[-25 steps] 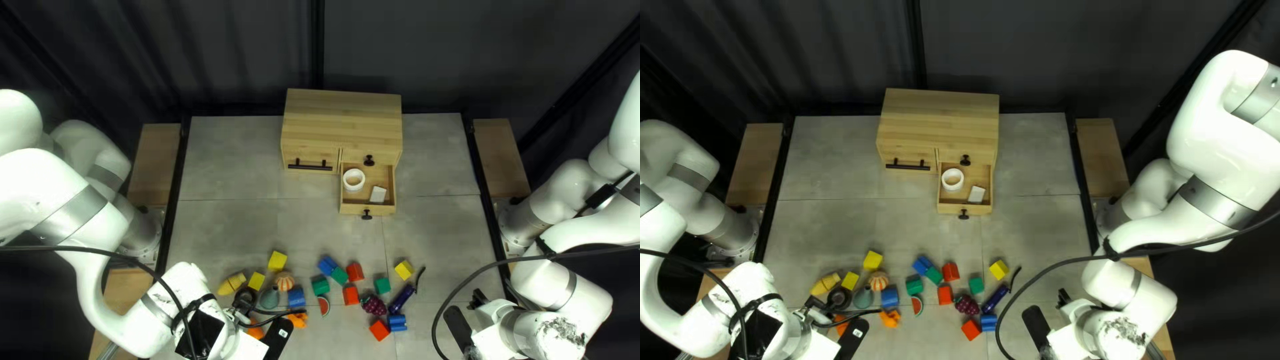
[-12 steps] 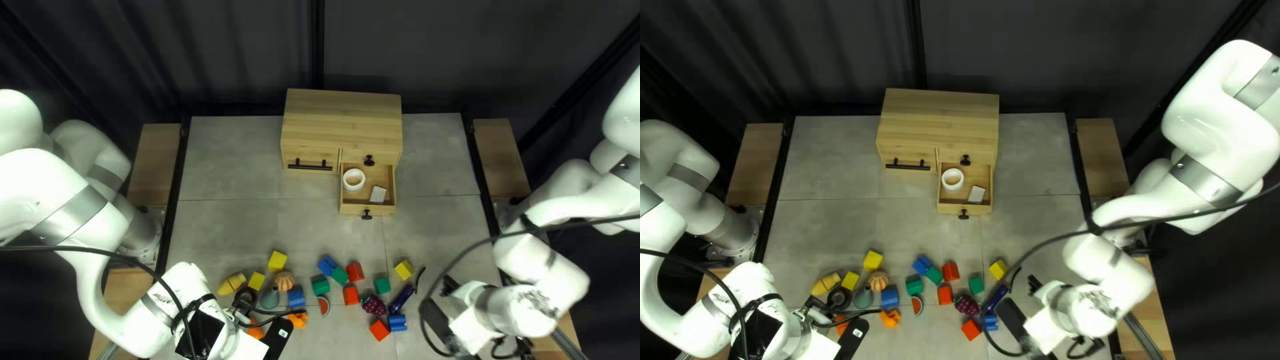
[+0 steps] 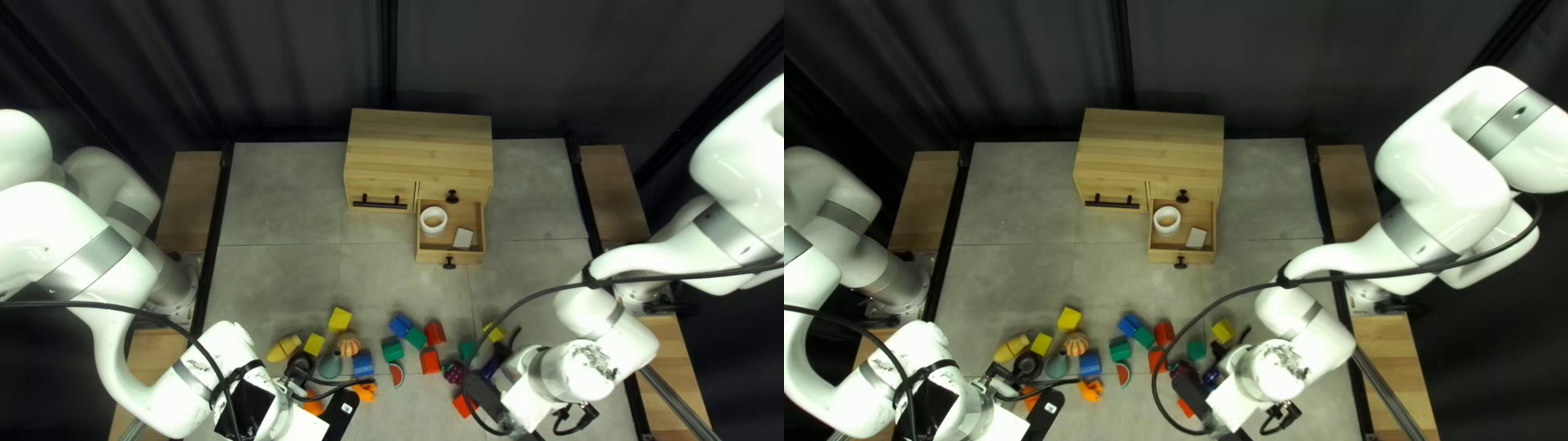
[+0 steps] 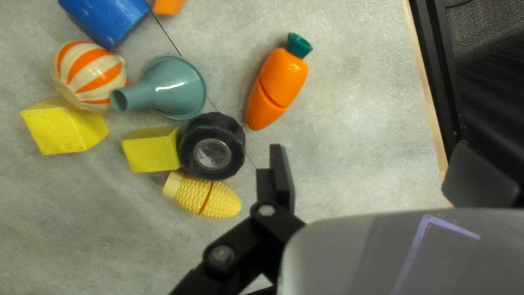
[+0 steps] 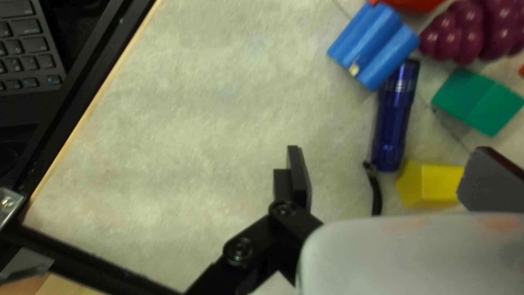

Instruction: Open drawers and place objects into drawer and close

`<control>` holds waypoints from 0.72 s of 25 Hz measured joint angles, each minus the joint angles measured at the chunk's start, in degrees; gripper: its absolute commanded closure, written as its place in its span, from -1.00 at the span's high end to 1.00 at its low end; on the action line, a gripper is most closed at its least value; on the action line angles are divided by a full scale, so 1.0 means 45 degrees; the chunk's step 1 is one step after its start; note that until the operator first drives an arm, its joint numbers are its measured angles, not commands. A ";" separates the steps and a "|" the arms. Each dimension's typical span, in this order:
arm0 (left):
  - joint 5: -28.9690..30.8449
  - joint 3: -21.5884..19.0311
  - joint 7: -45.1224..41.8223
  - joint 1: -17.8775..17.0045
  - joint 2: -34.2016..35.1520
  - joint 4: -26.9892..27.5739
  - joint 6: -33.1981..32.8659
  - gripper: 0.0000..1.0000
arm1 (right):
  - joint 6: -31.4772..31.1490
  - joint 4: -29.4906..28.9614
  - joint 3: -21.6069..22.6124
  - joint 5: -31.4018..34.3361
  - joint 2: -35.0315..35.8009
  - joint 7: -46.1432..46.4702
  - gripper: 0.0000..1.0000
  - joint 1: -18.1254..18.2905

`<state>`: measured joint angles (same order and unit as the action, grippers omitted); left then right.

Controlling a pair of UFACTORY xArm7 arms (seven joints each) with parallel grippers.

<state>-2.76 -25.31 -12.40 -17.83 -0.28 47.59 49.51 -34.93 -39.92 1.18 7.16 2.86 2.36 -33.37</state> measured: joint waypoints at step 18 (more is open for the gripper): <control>0.0000 0.0000 0.0000 0.0000 0.0000 0.0000 0.0000 1.00 | 0.0980 0.0291 -0.0057 -0.0816 0.0875 0.1071 1.00 0.0312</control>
<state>-2.76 -25.31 -12.40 -17.83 -0.28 47.59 49.51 -30.52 -38.61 0.93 3.48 6.79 7.18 -31.96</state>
